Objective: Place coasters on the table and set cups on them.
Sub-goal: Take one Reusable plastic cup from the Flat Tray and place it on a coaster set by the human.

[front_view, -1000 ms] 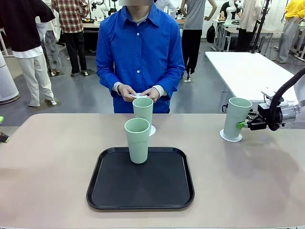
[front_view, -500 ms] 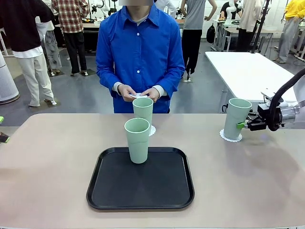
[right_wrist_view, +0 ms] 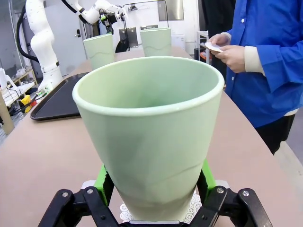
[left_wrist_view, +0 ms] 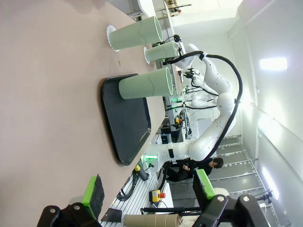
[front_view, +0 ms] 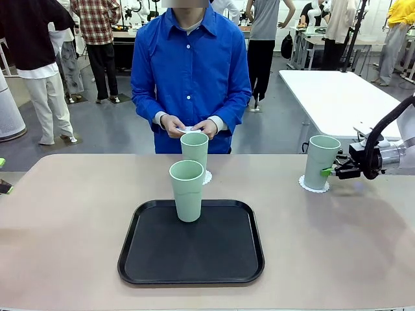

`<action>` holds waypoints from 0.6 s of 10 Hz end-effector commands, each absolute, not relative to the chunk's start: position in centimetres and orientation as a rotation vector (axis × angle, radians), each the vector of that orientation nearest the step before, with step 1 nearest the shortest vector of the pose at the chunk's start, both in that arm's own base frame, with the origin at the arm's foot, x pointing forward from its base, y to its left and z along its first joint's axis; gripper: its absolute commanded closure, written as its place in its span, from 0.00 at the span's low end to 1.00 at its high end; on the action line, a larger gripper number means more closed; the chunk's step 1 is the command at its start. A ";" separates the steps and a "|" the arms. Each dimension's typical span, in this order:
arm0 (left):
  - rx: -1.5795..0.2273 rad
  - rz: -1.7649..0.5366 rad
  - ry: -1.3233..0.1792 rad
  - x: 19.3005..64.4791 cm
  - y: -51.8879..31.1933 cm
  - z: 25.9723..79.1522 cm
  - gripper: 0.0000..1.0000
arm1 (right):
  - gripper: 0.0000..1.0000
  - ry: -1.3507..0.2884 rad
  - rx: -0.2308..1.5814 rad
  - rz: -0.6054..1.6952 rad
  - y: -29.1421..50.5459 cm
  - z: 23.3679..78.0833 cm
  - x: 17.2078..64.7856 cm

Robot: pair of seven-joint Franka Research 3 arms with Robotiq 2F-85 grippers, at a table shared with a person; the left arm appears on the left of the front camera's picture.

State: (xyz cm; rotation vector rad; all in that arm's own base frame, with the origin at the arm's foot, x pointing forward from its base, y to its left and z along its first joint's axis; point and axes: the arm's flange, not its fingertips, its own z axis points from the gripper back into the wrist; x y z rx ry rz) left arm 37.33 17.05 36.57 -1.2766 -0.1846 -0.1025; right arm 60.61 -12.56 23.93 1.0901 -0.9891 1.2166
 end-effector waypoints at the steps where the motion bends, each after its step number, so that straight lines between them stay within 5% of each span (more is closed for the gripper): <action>1: -1.275 -0.097 -0.185 37.3 17.1 36.7 0.00 | 0.00 -0.946 1.079 1.236 -12.5 23.5 61.4; 6: -1.275 -0.097 -0.185 37.3 17.1 36.7 0.00 | 0.00 -0.929 1.107 1.236 -12.8 23.5 61.6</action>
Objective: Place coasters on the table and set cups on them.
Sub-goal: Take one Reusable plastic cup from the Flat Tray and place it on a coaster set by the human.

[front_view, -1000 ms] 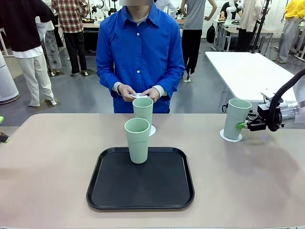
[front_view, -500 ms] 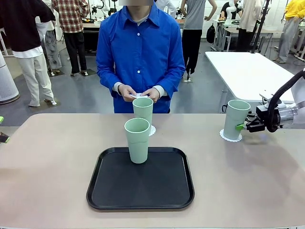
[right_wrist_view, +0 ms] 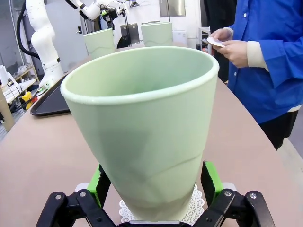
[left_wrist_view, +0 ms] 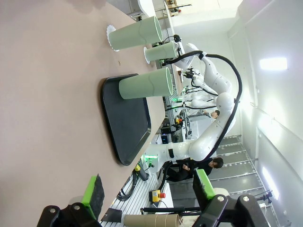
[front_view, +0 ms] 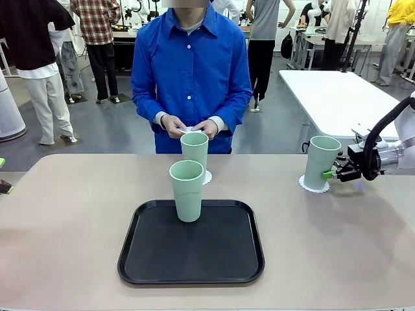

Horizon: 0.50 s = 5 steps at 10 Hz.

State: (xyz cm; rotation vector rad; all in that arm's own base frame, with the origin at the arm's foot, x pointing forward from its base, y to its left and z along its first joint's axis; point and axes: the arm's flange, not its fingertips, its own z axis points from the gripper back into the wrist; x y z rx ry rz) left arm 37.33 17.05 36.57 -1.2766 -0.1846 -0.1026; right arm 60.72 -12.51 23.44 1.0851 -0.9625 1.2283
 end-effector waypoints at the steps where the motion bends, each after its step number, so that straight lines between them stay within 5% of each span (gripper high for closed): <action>1: -1.275 -0.097 -0.185 37.3 17.1 36.7 0.00 | 0.00 -0.927 1.118 1.233 -13.0 23.6 61.7; 5: -1.275 -0.097 -0.185 37.3 17.1 36.7 0.00 | 0.00 -0.900 1.134 1.233 -13.4 23.7 61.7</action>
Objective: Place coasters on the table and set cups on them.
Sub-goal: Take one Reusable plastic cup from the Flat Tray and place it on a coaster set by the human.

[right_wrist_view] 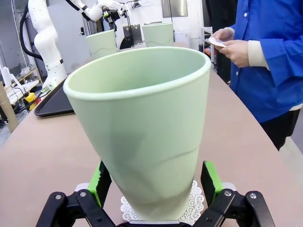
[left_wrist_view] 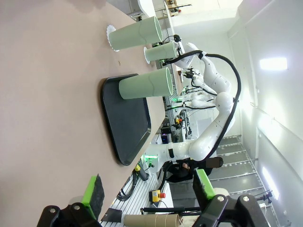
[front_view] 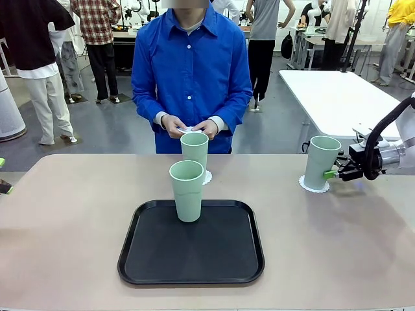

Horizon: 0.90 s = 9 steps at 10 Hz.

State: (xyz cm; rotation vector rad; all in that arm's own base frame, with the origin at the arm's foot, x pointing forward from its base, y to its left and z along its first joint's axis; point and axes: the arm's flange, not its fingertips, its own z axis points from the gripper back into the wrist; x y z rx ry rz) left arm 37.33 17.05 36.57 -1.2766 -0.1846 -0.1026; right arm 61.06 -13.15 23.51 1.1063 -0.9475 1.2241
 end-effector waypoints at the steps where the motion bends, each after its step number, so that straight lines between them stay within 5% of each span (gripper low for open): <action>1: -1.275 -0.097 -0.185 37.3 17.1 36.7 0.00 | 0.00 -0.887 1.137 1.237 -13.5 23.7 61.8; 9: -1.275 -0.097 -0.185 37.3 17.1 36.7 0.00 | 0.00 -0.815 1.120 1.263 -15.5 24.5 61.2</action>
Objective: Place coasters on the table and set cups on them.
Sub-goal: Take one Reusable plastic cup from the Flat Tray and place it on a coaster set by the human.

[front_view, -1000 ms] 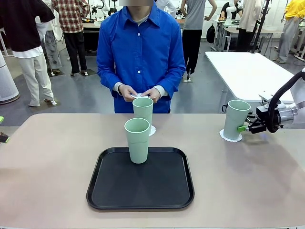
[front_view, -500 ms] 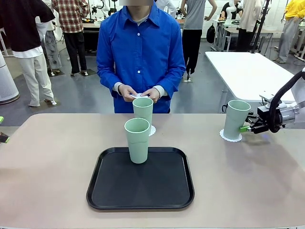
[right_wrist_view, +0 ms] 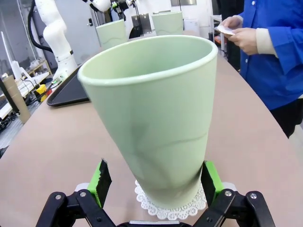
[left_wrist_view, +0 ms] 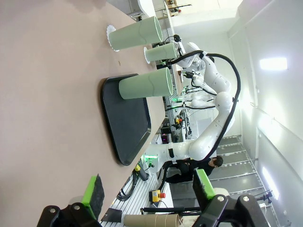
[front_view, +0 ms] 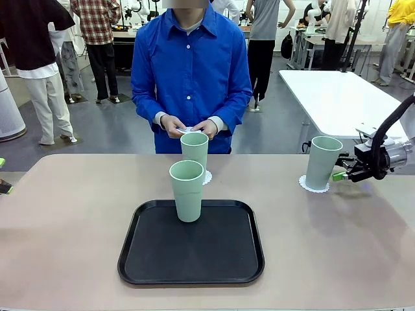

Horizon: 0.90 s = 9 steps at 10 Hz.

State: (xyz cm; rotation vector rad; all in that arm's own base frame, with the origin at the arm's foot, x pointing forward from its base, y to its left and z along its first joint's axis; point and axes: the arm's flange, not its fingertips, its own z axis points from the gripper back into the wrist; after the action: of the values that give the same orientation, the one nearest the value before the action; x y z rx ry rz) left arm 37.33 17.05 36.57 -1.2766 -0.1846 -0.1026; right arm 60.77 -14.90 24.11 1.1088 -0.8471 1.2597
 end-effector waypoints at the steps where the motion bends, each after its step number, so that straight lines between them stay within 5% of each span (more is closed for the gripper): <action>1: -1.275 -0.097 -0.185 37.3 17.1 36.7 0.00 | 0.00 -0.825 1.102 1.251 -16.2 24.8 61.2; 5: -1.275 -0.097 -0.185 37.3 17.1 36.7 0.00 | 0.00 -0.871 0.979 1.169 -19.7 26.5 60.8; 9: -1.275 -0.097 -0.185 37.3 17.1 36.7 0.00 | 0.00 -0.654 0.585 0.786 -19.2 35.2 55.4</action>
State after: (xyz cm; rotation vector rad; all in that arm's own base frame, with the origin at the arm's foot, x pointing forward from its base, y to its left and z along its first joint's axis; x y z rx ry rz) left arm 37.35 17.05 36.57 -1.2764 -0.1845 -0.1028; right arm 58.21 -22.97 33.09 0.6327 -0.7664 0.8815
